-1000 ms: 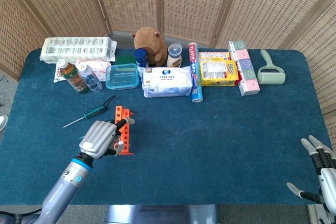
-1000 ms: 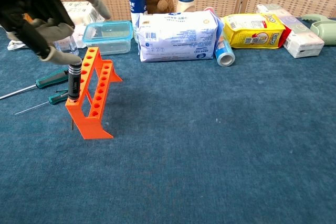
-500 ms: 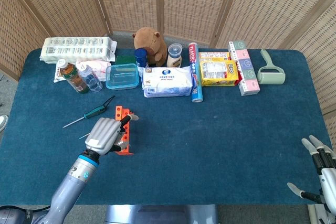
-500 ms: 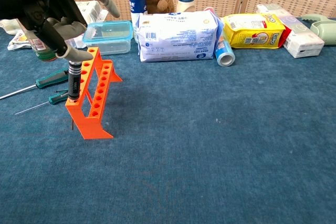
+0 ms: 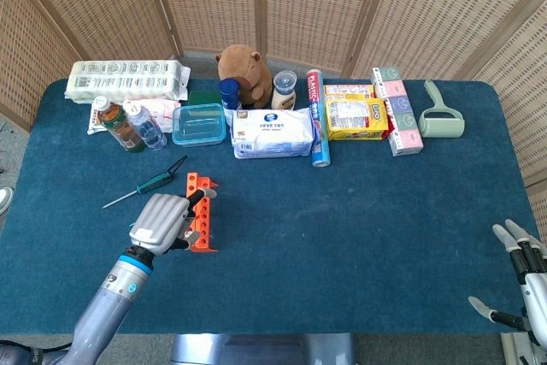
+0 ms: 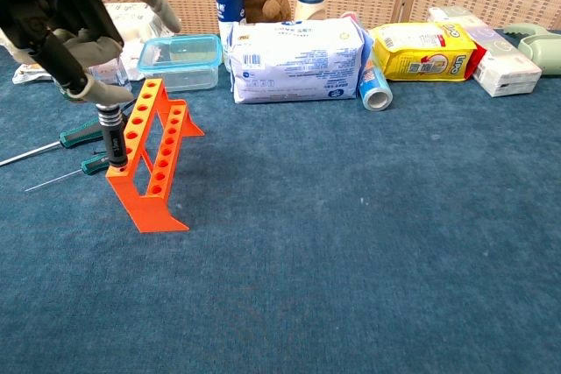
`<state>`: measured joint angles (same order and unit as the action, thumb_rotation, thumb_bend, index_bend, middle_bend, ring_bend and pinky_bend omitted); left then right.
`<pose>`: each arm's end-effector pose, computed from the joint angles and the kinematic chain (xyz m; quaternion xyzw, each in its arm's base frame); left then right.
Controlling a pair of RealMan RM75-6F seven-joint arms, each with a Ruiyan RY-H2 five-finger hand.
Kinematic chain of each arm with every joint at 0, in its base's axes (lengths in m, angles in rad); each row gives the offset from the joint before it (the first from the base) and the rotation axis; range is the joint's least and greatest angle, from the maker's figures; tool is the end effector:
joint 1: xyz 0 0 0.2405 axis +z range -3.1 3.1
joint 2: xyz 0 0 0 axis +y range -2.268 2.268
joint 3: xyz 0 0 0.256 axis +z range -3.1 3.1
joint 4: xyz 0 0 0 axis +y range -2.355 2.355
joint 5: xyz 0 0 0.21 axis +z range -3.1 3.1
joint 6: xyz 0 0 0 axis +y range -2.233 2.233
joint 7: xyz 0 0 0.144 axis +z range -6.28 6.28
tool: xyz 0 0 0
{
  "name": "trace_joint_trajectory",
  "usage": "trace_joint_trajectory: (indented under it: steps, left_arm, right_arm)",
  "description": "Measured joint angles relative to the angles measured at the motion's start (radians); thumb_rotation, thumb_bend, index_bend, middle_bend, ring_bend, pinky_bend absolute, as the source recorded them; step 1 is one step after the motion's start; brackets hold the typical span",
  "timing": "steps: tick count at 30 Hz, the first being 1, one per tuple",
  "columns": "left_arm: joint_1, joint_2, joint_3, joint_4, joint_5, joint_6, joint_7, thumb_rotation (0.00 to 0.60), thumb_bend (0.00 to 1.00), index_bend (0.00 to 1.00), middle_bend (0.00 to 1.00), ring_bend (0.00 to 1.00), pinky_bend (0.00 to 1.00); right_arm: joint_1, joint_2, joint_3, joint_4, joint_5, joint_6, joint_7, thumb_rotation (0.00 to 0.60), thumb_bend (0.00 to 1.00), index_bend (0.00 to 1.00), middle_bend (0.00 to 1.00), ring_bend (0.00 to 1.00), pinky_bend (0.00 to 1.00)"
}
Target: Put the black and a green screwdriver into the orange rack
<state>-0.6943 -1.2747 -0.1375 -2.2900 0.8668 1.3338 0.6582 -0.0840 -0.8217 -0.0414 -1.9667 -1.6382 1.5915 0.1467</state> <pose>-0.0820 0.2492 0.0719 -0.6931 -0.4522 -0.3914 0.4023 -0.2644 -0.1140 0.2130 0.5480 -0.4656 0.4275 0.5479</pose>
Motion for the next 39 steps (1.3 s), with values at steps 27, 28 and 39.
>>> trace_joint_trajectory:
  steps: [27, 28, 39]
  left_arm:
    - [0.034, 0.090, -0.003, -0.035, 0.052, 0.031, -0.051, 0.600, 0.27, 0.23, 0.88, 0.79, 0.85]
    - [0.034, 0.090, -0.001, -0.032, 0.058, 0.024, -0.058, 0.600, 0.27, 0.23, 0.88, 0.79, 0.85]
    - [0.033, 0.037, 0.050, 0.030, 0.174, -0.069, -0.095, 0.600, 0.27, 0.23, 0.88, 0.79, 0.85]
  right_arm:
    - [0.001, -0.004, -0.001, -0.002, 0.000, -0.005, -0.012, 0.600, 0.03, 0.00, 0.00, 0.01, 0.00]
    - [0.001, -0.004, 0.000, -0.002, 0.000, -0.004, -0.012, 0.600, 0.03, 0.00, 0.00, 0.01, 0.00]
    - [0.000, -0.003, 0.001, -0.002, 0.001, 0.000, -0.006, 0.600, 0.03, 0.00, 0.00, 0.01, 0.00]
